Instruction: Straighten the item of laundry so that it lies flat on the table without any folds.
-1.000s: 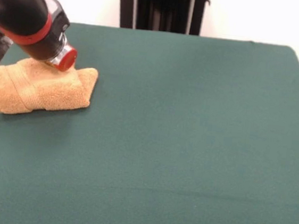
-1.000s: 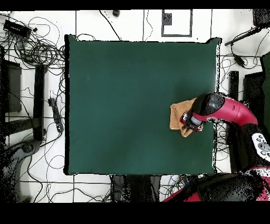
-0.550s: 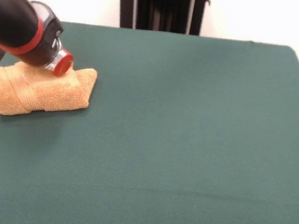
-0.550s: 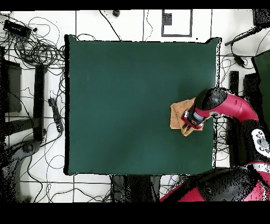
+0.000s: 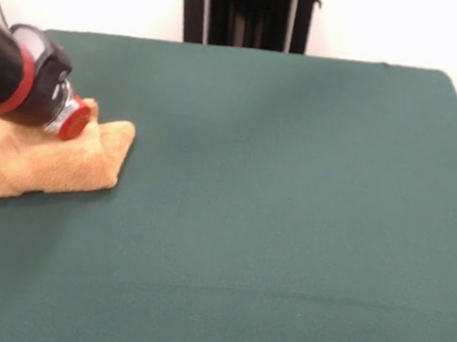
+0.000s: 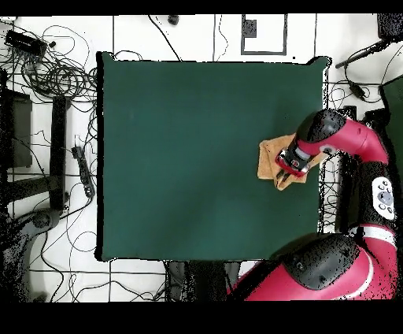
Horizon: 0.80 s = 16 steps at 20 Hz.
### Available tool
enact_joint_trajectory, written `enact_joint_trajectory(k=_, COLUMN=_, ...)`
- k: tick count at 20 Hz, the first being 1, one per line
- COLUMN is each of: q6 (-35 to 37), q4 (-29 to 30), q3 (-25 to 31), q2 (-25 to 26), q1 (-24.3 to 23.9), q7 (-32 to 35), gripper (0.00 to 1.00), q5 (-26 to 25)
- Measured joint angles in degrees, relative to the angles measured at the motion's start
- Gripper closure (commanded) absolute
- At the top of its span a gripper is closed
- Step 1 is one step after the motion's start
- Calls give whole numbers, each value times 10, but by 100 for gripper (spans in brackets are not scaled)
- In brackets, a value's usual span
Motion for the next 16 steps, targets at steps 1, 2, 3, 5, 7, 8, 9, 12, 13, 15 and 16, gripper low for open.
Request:
enact_joint_trajectory(k=1, q6=30, q4=-51, q3=24, q2=16, q1=6, q7=-2, gripper=100, q5=-24)
enact_joint_trajectory(k=2, q6=43, q4=-74, q3=37, q2=23, q1=8, q7=-3, gripper=100, q5=-37)
enact_joint_trajectory(k=3, q6=51, q4=-90, q3=47, q2=27, q1=10, q7=-3, gripper=100, q5=-48)
enact_joint_trajectory(k=5, q6=79, q4=-147, q3=92, q2=42, q1=15, q7=-8, gripper=100, q5=-97)
enact_joint_trajectory(k=7, q6=97, q4=-186, q3=134, q2=50, q1=15, q7=-18, gripper=100, q5=-139)
enact_joint_trajectory(k=8, q6=106, q4=-210, q3=167, q2=55, q1=14, q7=-28, gripper=100, q5=-171)
enact_joint_trajectory(k=9, q6=114, q4=-234, q3=201, q2=59, q1=13, q7=-38, gripper=100, q5=-204)
enact_joint_trajectory(k=12, q6=116, q4=-262, q3=246, q2=63, q1=9, q7=-56, gripper=100, q5=-239)
enact_joint_trajectory(k=13, q6=114, q4=-268, q3=256, q2=64, q1=8, q7=-62, gripper=100, q5=-243)
enact_joint_trajectory(k=15, q6=106, q4=-266, q3=255, q2=63, q1=6, q7=-67, gripper=100, q5=-235)
enact_joint_trajectory(k=16, q6=94, q4=-256, q3=252, q2=60, q1=1, q7=-70, gripper=100, q5=-222)
